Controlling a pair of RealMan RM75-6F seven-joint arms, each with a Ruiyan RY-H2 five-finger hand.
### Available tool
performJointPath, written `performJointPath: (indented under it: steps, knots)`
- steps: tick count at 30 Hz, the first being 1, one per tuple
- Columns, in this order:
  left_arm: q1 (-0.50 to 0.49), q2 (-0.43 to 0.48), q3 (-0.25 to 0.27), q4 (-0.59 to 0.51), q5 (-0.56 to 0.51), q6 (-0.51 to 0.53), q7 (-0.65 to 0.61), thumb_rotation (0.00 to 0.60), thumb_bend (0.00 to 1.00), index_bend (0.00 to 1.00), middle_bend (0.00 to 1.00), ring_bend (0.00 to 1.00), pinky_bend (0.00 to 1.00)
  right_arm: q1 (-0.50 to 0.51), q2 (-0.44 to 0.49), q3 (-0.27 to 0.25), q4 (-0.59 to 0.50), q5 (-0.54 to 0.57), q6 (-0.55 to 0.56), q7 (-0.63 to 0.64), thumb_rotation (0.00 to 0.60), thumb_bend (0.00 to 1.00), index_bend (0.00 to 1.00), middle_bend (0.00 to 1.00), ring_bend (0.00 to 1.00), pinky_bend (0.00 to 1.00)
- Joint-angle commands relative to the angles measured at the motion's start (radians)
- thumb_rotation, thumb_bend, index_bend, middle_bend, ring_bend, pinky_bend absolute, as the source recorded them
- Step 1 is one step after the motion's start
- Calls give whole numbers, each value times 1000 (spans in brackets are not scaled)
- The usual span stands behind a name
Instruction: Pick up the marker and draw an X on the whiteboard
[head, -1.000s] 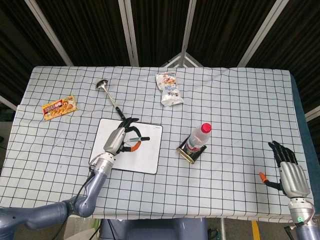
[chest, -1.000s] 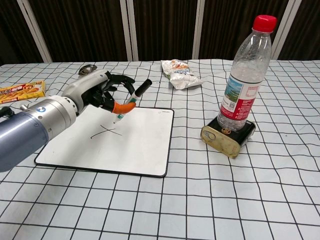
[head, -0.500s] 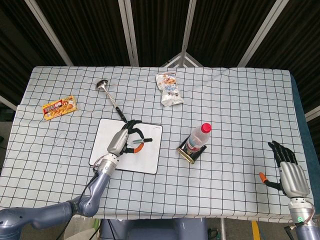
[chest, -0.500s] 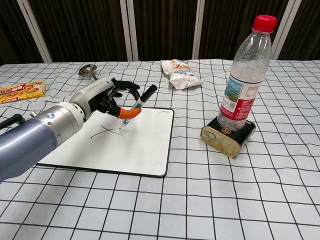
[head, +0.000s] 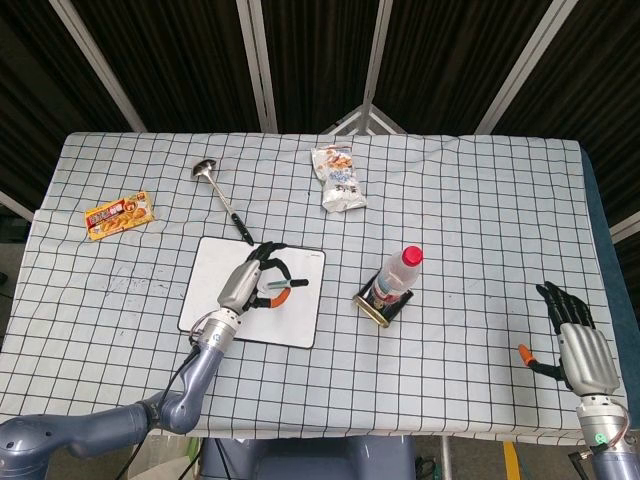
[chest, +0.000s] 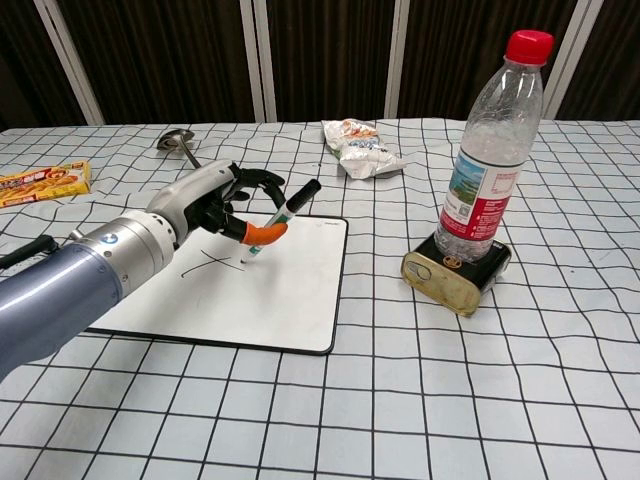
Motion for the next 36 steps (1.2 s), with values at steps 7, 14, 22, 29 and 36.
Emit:
performJointPath:
  steps: [7, 14, 22, 29, 36]
  knots:
    - [5, 1, -11, -11, 10, 15, -20, 600, 555, 693, 108, 0, 0, -1, 0, 1, -1, -1, 3, 3, 600, 312, 0, 0, 0, 0]
    - [1, 23, -67, -109, 78, 83, -113, 600, 550, 691, 108, 0, 0, -1, 3, 0, 1, -1, 2, 7, 600, 312, 0, 0, 0, 0]
    - [7, 150, -112, -219, 111, 139, -2, 600, 549, 691, 109, 0, 0, -3, 6, 1, 0, 2, 3, 11, 600, 311, 0, 0, 0, 0]
    - [47, 311, -29, -186, 147, 133, 218, 600, 547, 691, 108, 0, 0, -4, 5, 2, -8, 12, 0, 8, 600, 312, 0, 0, 0, 0]
    - [96, 434, 89, -144, 149, 70, 347, 600, 545, 691, 108, 0, 0, -5, 7, 5, -17, 26, -2, -1, 600, 311, 0, 0, 0, 0]
